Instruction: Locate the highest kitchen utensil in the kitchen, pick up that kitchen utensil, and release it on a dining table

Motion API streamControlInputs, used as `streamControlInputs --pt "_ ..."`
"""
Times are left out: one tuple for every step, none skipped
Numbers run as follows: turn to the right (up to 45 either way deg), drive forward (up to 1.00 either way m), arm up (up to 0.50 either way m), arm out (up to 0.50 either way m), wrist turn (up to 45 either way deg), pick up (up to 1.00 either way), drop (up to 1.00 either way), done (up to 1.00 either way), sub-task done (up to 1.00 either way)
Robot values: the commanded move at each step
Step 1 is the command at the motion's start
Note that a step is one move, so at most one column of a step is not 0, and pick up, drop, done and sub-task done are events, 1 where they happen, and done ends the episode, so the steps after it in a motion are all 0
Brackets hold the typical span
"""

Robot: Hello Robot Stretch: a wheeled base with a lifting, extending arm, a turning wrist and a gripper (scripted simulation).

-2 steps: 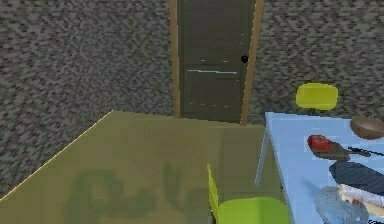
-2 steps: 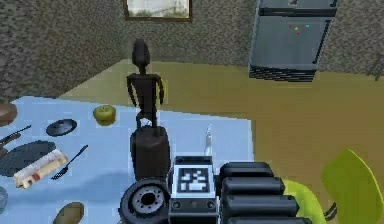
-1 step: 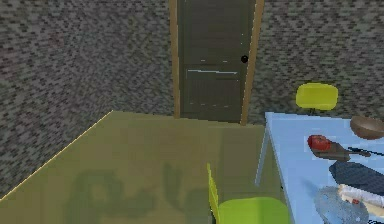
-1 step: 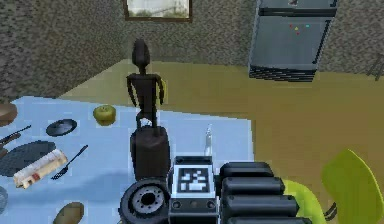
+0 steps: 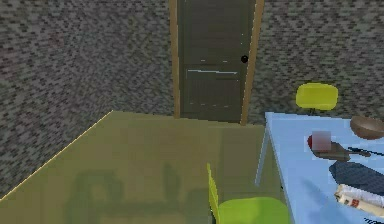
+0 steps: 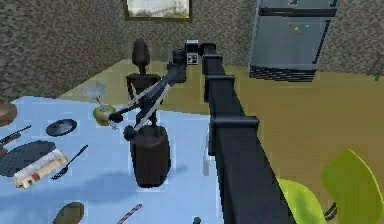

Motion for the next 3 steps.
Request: streamControlInputs --pt "0.0 0.00 0.00 0.00 39.0 0.00 0.00 0.00 0.00" --pt "0.0 0.00 -0.04 0.00 0.0 0.00 0.00 0.00 0.00" --pt "0.0 0.00 -0.32 0.00 0.0 0.00 0.00 0.00 0.00"
